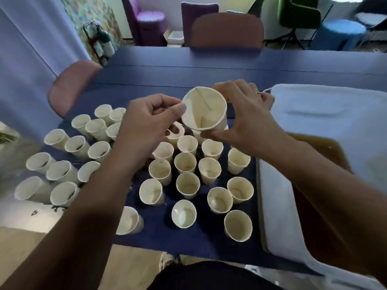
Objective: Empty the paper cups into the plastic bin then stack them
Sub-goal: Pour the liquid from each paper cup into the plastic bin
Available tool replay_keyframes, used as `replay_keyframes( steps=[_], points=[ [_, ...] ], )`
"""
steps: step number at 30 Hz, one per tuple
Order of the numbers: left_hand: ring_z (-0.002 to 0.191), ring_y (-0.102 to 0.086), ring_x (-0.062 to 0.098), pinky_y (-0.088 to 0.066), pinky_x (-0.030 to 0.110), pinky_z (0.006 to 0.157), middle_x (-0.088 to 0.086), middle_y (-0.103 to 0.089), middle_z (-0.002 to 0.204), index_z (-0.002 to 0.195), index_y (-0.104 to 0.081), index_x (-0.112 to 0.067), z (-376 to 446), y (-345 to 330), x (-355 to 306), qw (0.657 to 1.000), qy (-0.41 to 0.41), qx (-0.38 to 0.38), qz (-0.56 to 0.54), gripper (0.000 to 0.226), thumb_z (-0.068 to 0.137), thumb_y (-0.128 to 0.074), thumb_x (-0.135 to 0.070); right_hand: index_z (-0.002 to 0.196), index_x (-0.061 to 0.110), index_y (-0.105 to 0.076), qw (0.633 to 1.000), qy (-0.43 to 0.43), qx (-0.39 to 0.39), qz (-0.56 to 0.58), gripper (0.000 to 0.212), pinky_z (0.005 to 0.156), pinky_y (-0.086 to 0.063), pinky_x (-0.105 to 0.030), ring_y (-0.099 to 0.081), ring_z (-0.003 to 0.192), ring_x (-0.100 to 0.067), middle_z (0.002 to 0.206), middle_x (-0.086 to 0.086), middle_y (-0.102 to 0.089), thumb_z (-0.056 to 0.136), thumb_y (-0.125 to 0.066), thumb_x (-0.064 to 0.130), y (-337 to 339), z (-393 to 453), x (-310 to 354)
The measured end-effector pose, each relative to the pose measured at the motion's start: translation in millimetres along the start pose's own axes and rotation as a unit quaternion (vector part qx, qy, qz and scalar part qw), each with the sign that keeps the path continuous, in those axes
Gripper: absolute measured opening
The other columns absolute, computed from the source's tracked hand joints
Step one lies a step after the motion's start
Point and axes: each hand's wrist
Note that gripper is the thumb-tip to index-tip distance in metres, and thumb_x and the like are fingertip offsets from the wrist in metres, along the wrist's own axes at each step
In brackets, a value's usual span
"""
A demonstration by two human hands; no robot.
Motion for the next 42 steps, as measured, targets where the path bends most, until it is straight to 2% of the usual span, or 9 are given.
replay_keyframes(
  steps=[3, 7, 12, 16, 21, 26, 30, 38, 42],
  points=[
    [0.058, -0.067, 0.010, -0.054, 0.021, 0.057, -0.008, -0.073, 0.066, 0.087, -0.073, -0.025, -15, 38, 15, 0.996, 0.006, -0.063, 0.058, 0.008, 0.093, -0.072, -0.020, 0.139, 0.038, -0.037, 0.994, 0.044, 0.099, 0.013, 0.088, 0.105, -0.018, -0.043, -0.041, 0.124, -0.014, 0.132, 0.009, -0.048, 0.067, -0.078, 0.068, -23, 17, 29],
    [0.056, -0.064, 0.003, -0.051, 0.019, 0.057, -0.007, -0.070, 0.063, 0.084, -0.072, -0.024, -43, 85, 39, 0.984, 0.033, -0.143, 0.103, 0.012, 0.093, -0.071, -0.016, 0.142, 0.044, -0.034, 0.969, 0.106, 0.220, 0.038, 0.083, 0.106, -0.021, -0.044, -0.042, 0.118, -0.010, 0.121, 0.015, -0.049, 0.072, -0.051, 0.084, -54, 30, 73],
    [0.057, -0.061, 0.002, -0.048, 0.018, 0.058, -0.001, -0.072, 0.071, 0.082, -0.071, -0.025, -74, 117, 68, 0.965, 0.086, -0.211, 0.133, 0.013, 0.092, -0.072, -0.017, 0.120, 0.037, -0.061, 0.973, 0.138, 0.184, 0.019, 0.036, 0.097, -0.025, -0.045, -0.054, 0.097, -0.013, 0.094, 0.017, -0.056, 0.102, -0.037, 0.057, -108, 42, 115],
    [0.059, -0.063, -0.001, -0.047, 0.012, 0.058, -0.011, -0.072, 0.071, 0.091, -0.071, -0.024, -93, 132, 92, 0.952, 0.117, -0.258, 0.116, 0.010, 0.098, -0.064, -0.022, 0.101, 0.029, -0.070, 0.975, 0.143, 0.170, -0.002, 0.031, 0.094, -0.031, -0.043, -0.059, 0.089, -0.024, 0.088, 0.006, -0.068, 0.102, -0.042, 0.042, -149, 47, 130],
    [0.084, -0.067, 0.016, -0.055, 0.034, 0.080, -0.010, -0.070, 0.087, 0.105, -0.069, -0.022, -122, 151, 157, 0.912, 0.188, -0.339, 0.137, 0.013, 0.094, -0.068, -0.028, 0.086, 0.025, -0.069, 0.967, 0.104, 0.235, 0.005, 0.029, 0.091, -0.045, -0.046, -0.058, 0.079, -0.020, 0.077, 0.006, -0.064, 0.099, -0.047, 0.039, -196, 45, 125],
    [0.114, -0.060, 0.019, -0.047, 0.033, 0.092, -0.003, -0.062, 0.116, 0.132, -0.051, -0.022, -140, 145, 221, 0.892, 0.292, -0.312, 0.143, 0.055, 0.086, -0.079, -0.032, 0.094, 0.023, -0.072, 0.959, 0.045, 0.280, -0.013, 0.033, 0.085, -0.048, -0.044, -0.061, 0.080, -0.021, 0.083, 0.003, -0.068, 0.100, -0.045, 0.041, -229, 45, 110],
    [0.135, -0.047, 0.019, -0.043, 0.035, 0.102, 0.002, -0.049, 0.148, 0.149, -0.036, -0.024, -133, 138, 246, 0.899, 0.302, -0.286, 0.136, 0.084, 0.081, -0.085, -0.032, 0.097, 0.022, -0.073, 0.956, 0.019, 0.292, -0.015, 0.032, 0.081, -0.048, -0.040, -0.061, 0.081, -0.019, 0.085, 0.003, -0.069, 0.101, -0.045, 0.038, -241, 45, 103],
    [0.136, -0.047, 0.022, -0.045, 0.040, 0.106, 0.000, -0.049, 0.150, 0.152, -0.030, -0.025, -111, 133, 261, 0.907, 0.283, -0.259, 0.175, 0.096, 0.076, -0.088, -0.031, 0.091, 0.021, -0.071, 0.952, 0.023, 0.304, 0.026, 0.032, 0.076, -0.043, -0.037, -0.058, 0.078, -0.016, 0.079, 0.003, -0.066, 0.102, -0.045, 0.037, -253, 44, 110],
    [0.139, -0.044, 0.024, -0.042, 0.040, 0.107, 0.001, -0.043, 0.154, 0.153, -0.029, -0.023, -102, 134, 264, 0.904, 0.285, -0.244, 0.208, 0.095, 0.078, -0.087, -0.033, 0.088, 0.031, -0.066, 0.947, 0.032, 0.320, 0.008, 0.028, 0.093, -0.038, -0.046, -0.059, 0.081, -0.014, 0.078, 0.011, -0.065, 0.101, -0.044, 0.042, -262, 39, 105]
  ],
)
Point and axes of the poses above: each hand's wrist, its own z-axis towards the middle knuckle, its own y-axis out of the back of the hand, x = y × z
